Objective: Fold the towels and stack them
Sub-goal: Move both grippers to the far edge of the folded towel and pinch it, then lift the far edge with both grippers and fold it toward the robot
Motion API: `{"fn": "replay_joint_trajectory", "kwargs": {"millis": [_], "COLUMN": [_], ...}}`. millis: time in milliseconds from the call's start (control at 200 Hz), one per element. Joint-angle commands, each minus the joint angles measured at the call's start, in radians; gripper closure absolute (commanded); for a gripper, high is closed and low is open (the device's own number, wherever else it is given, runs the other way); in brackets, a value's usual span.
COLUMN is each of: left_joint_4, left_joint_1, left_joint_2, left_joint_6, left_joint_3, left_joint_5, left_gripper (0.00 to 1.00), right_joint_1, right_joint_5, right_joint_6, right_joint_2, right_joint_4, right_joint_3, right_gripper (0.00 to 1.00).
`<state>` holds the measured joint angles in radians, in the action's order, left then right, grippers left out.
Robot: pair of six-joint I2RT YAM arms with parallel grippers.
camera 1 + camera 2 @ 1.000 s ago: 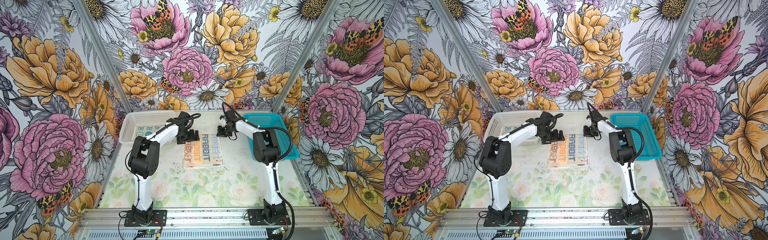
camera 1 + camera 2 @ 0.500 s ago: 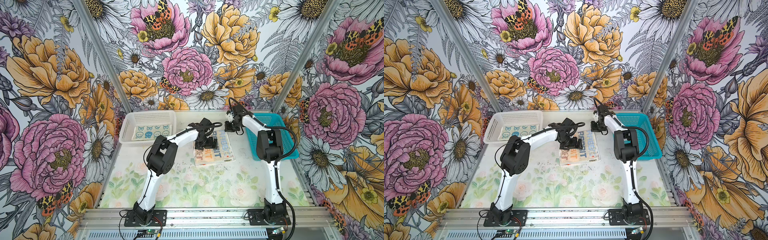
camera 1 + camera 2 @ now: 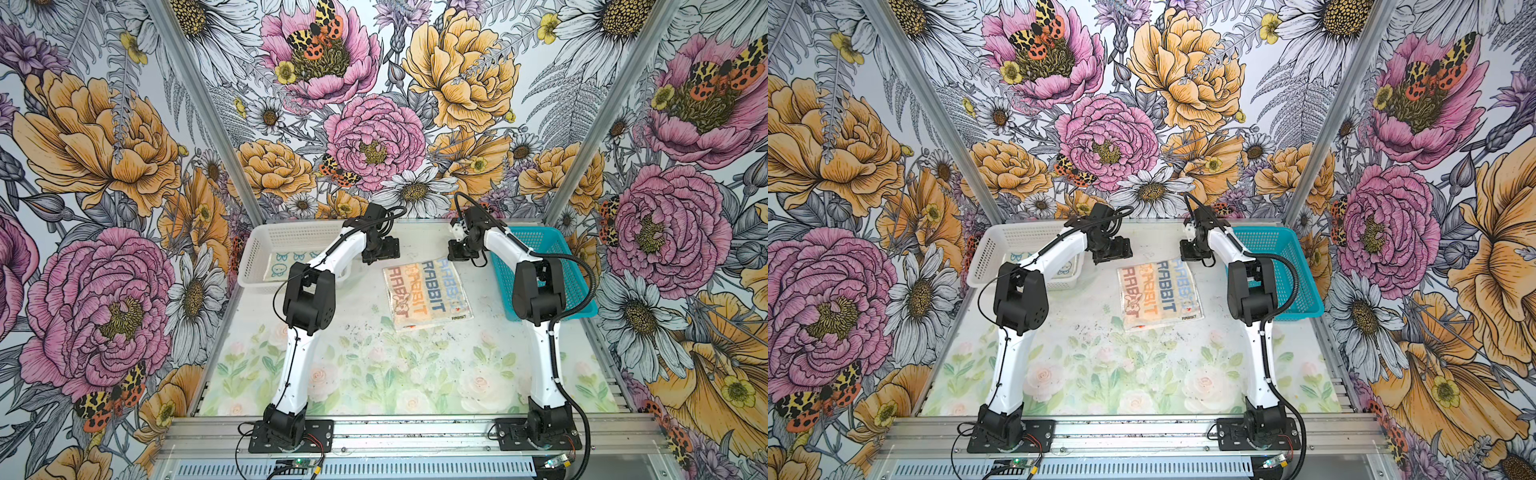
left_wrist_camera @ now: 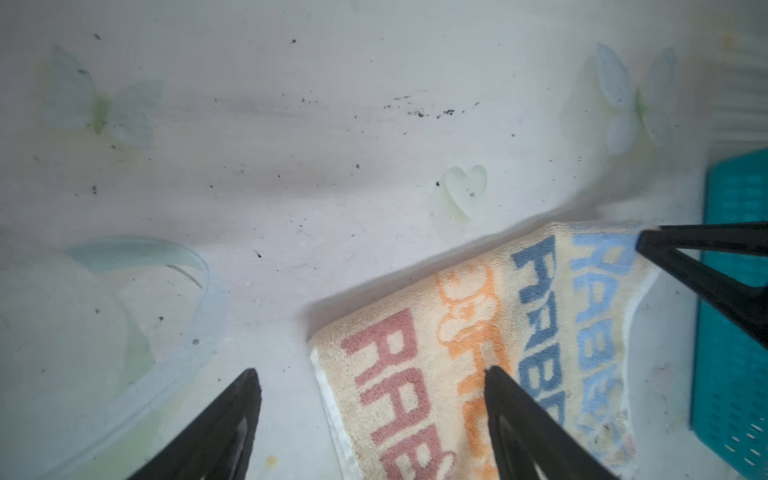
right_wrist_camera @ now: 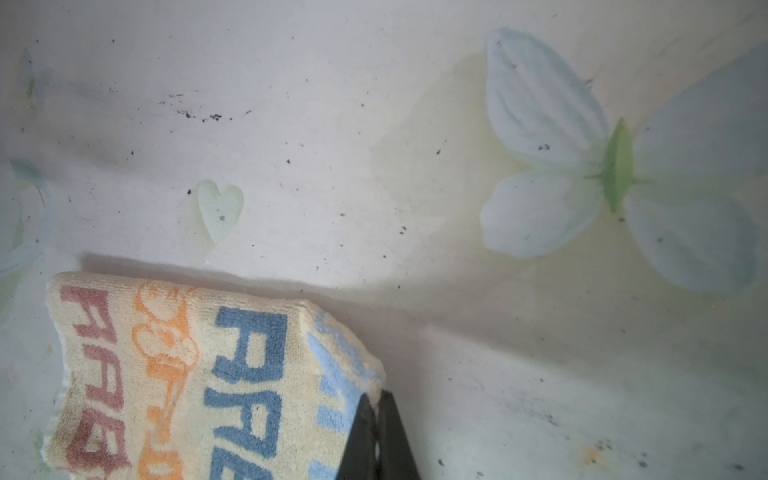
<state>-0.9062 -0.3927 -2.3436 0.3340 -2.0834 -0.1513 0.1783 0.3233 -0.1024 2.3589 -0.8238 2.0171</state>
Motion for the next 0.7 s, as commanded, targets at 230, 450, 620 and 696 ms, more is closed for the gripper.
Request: {"fn": "replay_joint_trajectory", "kwargs": {"millis": [230, 450, 620, 696], "left_joint_4": [-0.074, -0.074, -0.072, -0.073], "left_joint_1": [-0.011, -0.007, -0.005, -0.005], "left_joint_2": [-0.073, -0.098, -0.125, -0.132], "left_joint_6": [-0.064, -0.087, -0.104, -0.107], "left_joint_3": [-0.024, -0.033, -0.055, -0.06], "left_joint_5": [0.036, 0.048, 0.054, 0.057], "left_gripper": [0.43, 0.56, 0.61, 0.65], "right_joint_1": [0.008, 0.008, 0.008, 0.008], "right_joint_5": [0.029, 0.046, 0.055, 0.055], "right_joint_6": [0.013, 0.011, 0.012, 0.012], "right_joint_2": [0.002, -0.009, -0.011, -0.012], "right_joint_4": [-0.005, -0.003, -0.003, -0.003], "right_joint_3": [0.032, 0.023, 0.017, 0.016], "right_gripper": [1.0, 1.0, 1.0, 1.0]}}
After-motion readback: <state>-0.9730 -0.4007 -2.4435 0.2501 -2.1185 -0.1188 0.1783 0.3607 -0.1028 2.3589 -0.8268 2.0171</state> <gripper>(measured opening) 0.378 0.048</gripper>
